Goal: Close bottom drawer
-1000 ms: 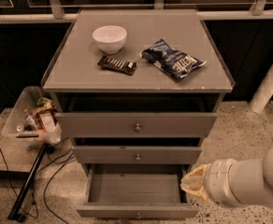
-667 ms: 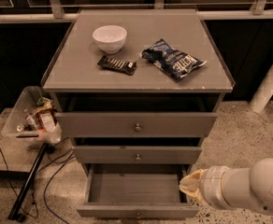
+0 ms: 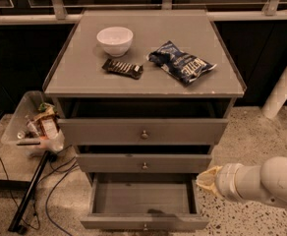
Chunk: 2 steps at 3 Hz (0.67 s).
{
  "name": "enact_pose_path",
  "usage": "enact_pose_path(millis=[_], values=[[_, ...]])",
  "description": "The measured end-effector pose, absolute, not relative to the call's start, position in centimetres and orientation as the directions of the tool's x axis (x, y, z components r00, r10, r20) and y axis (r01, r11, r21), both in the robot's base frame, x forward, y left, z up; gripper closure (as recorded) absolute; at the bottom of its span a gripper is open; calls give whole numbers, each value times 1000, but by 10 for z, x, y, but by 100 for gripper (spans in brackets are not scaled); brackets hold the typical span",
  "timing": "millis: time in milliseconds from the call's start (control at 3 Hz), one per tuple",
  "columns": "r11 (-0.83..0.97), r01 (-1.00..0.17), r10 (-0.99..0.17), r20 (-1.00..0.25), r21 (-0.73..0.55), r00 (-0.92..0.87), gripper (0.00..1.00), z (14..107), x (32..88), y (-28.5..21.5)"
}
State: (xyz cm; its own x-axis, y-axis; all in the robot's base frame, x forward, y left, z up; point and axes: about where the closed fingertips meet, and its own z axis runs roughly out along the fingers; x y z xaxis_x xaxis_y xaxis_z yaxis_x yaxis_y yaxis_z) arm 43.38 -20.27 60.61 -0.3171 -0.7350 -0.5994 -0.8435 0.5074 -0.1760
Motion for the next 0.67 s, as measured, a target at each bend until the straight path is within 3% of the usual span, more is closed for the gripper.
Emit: enact_pose_path(millis=[667], values=[[491,-854,-749,-584,-173,-312,100,589,431,-194]])
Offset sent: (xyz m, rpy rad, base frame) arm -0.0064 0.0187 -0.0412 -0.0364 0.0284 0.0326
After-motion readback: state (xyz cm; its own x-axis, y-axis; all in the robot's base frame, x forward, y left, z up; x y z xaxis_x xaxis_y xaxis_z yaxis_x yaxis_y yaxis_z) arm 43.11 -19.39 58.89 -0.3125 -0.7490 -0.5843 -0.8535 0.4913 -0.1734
